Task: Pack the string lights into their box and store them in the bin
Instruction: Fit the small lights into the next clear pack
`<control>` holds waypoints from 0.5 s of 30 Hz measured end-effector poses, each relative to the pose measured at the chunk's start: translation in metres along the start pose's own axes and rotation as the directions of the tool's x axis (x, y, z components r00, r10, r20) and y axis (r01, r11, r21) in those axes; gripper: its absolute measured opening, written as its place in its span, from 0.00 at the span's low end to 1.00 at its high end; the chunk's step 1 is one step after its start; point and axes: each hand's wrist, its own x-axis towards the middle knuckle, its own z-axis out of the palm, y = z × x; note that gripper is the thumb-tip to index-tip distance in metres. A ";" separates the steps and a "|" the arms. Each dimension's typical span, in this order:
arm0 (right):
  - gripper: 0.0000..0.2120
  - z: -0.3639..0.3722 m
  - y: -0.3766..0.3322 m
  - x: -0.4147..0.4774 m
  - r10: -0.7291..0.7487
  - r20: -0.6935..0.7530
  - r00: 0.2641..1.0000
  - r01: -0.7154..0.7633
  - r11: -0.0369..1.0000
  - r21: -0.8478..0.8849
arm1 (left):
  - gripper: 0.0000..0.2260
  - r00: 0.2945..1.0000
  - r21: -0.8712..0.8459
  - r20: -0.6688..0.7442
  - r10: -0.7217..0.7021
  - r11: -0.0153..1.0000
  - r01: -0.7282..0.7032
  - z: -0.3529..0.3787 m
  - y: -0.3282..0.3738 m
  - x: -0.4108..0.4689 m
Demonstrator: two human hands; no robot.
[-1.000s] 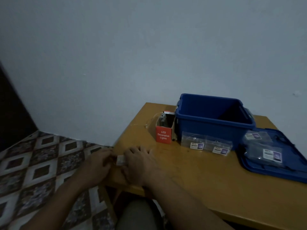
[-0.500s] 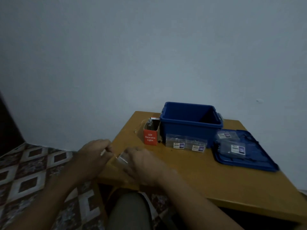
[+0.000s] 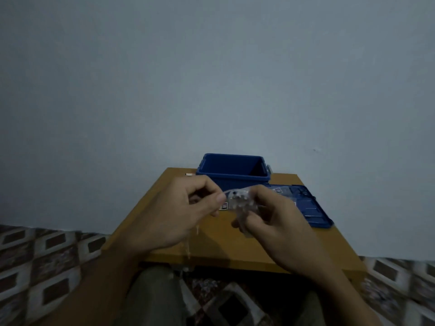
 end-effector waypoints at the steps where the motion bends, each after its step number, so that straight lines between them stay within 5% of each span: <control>1: 0.04 -0.007 0.000 -0.007 0.019 -0.032 0.999 -0.017 0.998 0.058 | 0.08 1.000 -0.047 0.019 0.005 0.999 -0.004 0.008 0.005 0.001; 9: 0.08 -0.037 0.024 -0.033 0.219 -0.186 0.958 -0.132 0.909 0.395 | 0.06 0.998 -0.170 0.063 0.028 0.985 -0.016 0.064 0.022 0.021; 15: 0.06 -0.048 0.031 -0.038 0.193 -0.236 0.952 -0.102 0.932 0.347 | 0.07 0.992 -0.190 -0.074 0.103 0.975 -0.115 0.084 0.039 0.028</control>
